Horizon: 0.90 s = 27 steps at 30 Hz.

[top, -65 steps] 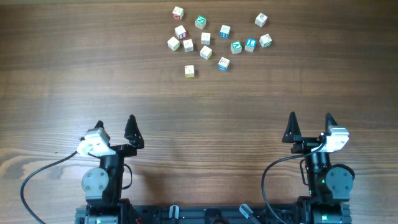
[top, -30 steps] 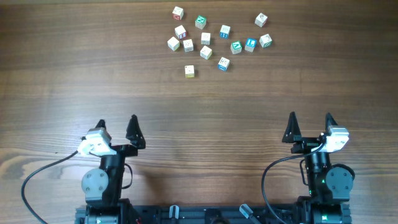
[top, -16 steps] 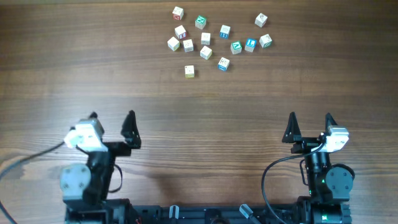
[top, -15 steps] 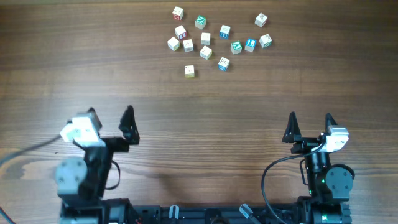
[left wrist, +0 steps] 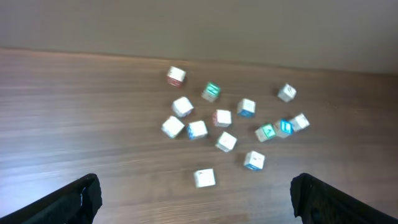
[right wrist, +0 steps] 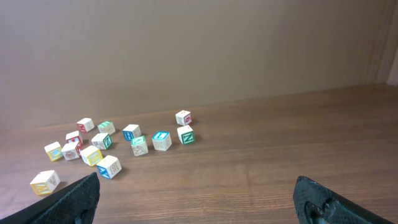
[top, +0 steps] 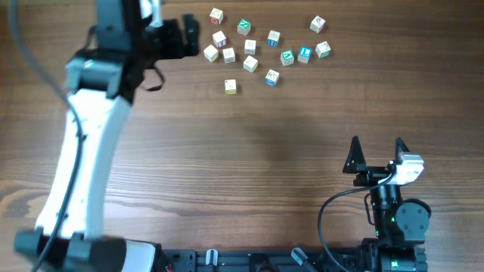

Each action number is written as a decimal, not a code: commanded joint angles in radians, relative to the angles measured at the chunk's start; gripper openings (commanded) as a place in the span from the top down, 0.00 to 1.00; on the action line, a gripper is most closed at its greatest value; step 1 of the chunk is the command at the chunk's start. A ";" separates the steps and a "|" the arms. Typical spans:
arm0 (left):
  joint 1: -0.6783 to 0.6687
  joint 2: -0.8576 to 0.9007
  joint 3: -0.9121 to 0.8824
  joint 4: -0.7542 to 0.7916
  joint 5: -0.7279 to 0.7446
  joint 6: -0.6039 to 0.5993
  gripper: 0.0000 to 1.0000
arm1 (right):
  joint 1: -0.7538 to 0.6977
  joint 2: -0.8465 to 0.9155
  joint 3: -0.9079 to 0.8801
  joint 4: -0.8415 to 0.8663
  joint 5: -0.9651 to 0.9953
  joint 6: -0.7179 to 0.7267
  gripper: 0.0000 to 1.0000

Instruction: Form a tower

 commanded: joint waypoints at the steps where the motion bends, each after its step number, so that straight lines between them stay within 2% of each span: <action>1: -0.058 0.107 0.023 0.013 0.008 0.016 0.00 | 0.002 -0.006 -0.001 0.002 -0.002 -0.005 0.00; 9: -0.129 0.427 0.023 0.044 0.093 -0.008 0.00 | 0.002 -0.006 -0.001 0.002 -0.002 -0.004 0.00; 14: -0.144 0.563 0.023 0.074 -0.001 -0.224 0.00 | 0.002 -0.006 -0.001 0.002 -0.002 -0.004 0.00; 22: -0.154 0.666 0.022 0.111 -0.032 -0.232 0.00 | 0.002 -0.006 -0.001 0.002 -0.002 -0.004 0.00; 27: -0.163 0.702 0.021 0.127 -0.050 -0.232 0.17 | 0.002 -0.006 -0.001 0.002 -0.002 -0.005 0.00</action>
